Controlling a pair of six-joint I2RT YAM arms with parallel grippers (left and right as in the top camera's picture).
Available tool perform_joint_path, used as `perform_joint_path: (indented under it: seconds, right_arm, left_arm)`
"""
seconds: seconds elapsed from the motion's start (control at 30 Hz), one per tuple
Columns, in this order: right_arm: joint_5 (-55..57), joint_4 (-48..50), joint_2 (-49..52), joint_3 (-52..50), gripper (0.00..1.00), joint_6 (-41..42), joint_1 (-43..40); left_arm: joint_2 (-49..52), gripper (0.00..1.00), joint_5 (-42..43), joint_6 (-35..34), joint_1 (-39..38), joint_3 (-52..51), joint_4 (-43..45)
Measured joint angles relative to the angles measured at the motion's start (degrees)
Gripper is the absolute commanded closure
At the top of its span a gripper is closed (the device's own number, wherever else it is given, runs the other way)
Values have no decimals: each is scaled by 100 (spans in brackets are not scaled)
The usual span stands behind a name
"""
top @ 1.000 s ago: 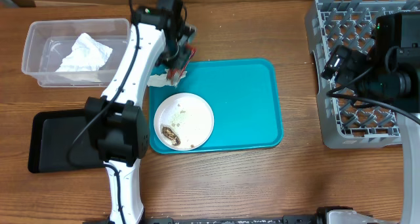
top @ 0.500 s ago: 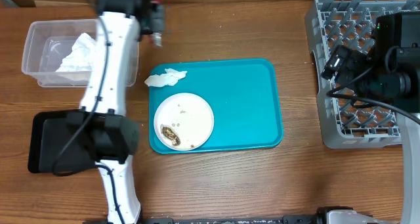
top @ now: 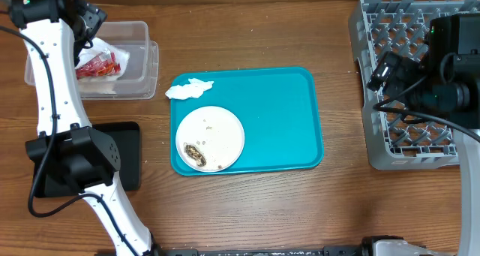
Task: Sort waste into correct bins and load items into the dishwasher
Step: 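Carry the red wrapper to the clear bin and release it, then move the left gripper back and grasp the small white napkin piece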
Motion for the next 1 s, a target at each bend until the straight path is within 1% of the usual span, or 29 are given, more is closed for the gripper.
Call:
perform_joint_path:
  seconds: [0.07,0.13,0.2,0.27,0.33,0.43,0.53,0.63,0.67,0.77,0.9,0.97,1.0]
  right_arm:
    - [2,0,0,0,0,2,0]
    - [0,-2,0,0,0,0,0]
    - [2,0,0,0,0,0,0]
    - [2,2,0,0,0,2,0]
    - [0,0,0,0,0,0,0]
    - [2,0,0,0,0,0,0]
    - [2,0,0,0,0,0,0]
    - [2,0,0,0,0,0,0]
    - [2,0,0,0,0,0,0]
    - [2,0,0,0,0,0,0]
    - [2,0,0,0,0,2,0]
    - [2,0,0,0,0,0,0]
    - [4,-2,0,0,0,2,0]
  left_arm:
    - [0,0,273,136,39,0,-44]
    - [0,1,715,485,50,0,-50]
    - [0,14,1305,979,33,0,-70]
    - [0,18,2017,1716,-31,0,-87]
    - [0,17,2625,2507,-166,0,-184]
    - [0,18,3056,3510,-544,0,-483]
    - [2,18,2769,4236,-1091,0,-715]
    - [50,18,2131,4730,-1624,-2,-876]
    - [94,19,1910,4850,-1797,0,-914]
    - [363,20,1283,5104,-2214,0,-925]
    - [911,19,697,5268,-2461,0,-940]
    - [1248,20,487,5305,-2492,-2,-1029]
    - [1394,23,422,5327,-2492,-2,-1091]
